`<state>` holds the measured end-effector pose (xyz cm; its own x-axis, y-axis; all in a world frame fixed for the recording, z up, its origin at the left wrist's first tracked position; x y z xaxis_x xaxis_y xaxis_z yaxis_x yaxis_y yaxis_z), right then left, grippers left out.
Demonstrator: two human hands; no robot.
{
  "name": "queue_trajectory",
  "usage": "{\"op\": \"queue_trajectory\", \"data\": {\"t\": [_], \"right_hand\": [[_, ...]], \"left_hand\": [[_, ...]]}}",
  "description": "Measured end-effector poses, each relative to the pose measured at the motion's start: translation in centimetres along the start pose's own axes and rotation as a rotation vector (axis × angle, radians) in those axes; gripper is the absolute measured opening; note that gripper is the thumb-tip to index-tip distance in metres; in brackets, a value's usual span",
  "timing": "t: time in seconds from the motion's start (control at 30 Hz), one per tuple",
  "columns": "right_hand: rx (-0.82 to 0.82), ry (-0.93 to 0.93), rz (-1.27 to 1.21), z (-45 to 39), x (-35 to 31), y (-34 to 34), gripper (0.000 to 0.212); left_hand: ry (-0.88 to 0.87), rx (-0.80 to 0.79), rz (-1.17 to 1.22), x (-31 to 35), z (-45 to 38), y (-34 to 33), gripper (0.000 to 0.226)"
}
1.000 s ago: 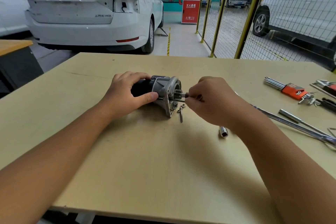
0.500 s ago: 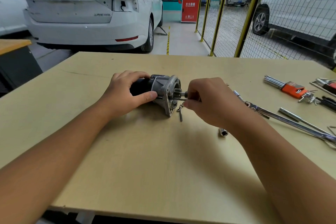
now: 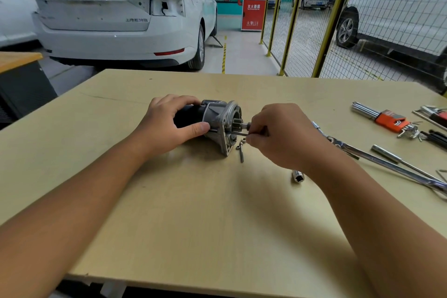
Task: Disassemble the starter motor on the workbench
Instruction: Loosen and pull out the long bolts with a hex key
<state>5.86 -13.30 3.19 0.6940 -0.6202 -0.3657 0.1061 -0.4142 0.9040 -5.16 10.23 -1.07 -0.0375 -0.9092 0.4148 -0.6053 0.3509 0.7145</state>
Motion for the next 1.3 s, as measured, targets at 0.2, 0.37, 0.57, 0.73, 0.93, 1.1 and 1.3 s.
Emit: {"op": "queue_trajectory", "data": {"t": [0.2, 0.37, 0.57, 0.73, 0.93, 1.1, 1.3], "right_hand": [[0.018, -0.059, -0.091, 0.02, 0.03, -0.28, 0.008], [-0.024, -0.130, -0.222, 0.19, -0.09, -0.27, 0.020], [-0.076, -0.126, -0.113, 0.00, -0.30, -0.38, 0.036], [-0.042, -0.104, -0.099, -0.05, -0.07, -0.46, 0.023], [0.024, -0.072, -0.127, 0.25, -0.16, -0.11, 0.012], [-0.047, -0.095, -0.238, 0.35, -0.34, -0.65, 0.013], [-0.070, -0.092, -0.105, 0.15, -0.52, -0.86, 0.026]], "left_hand": [[0.006, -0.002, -0.008, -0.09, -0.01, -0.07, 0.063], [0.007, -0.001, -0.008, -0.06, -0.03, -0.03, 0.062], [0.001, 0.001, -0.007, -0.15, -0.03, -0.02, 0.058], [0.005, -0.016, -0.013, -0.09, -0.04, -0.01, 0.066], [0.000, -0.005, -0.002, -0.12, 0.00, -0.01, 0.061], [0.007, -0.010, -0.008, -0.08, -0.01, 0.02, 0.064], [0.005, -0.007, -0.004, -0.07, 0.01, 0.02, 0.065]]}}
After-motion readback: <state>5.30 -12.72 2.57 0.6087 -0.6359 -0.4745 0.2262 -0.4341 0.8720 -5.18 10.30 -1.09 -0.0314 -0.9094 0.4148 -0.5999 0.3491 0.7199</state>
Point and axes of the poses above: each hand's wrist, its own z-axis away from the middle knuckle, its own y-axis out of the back of the hand, x = y × z, the point moved 2 cm from there along -z, towards the middle knuckle, and after that the axes turned 12 degrees about -y, right-handed, at the moved point
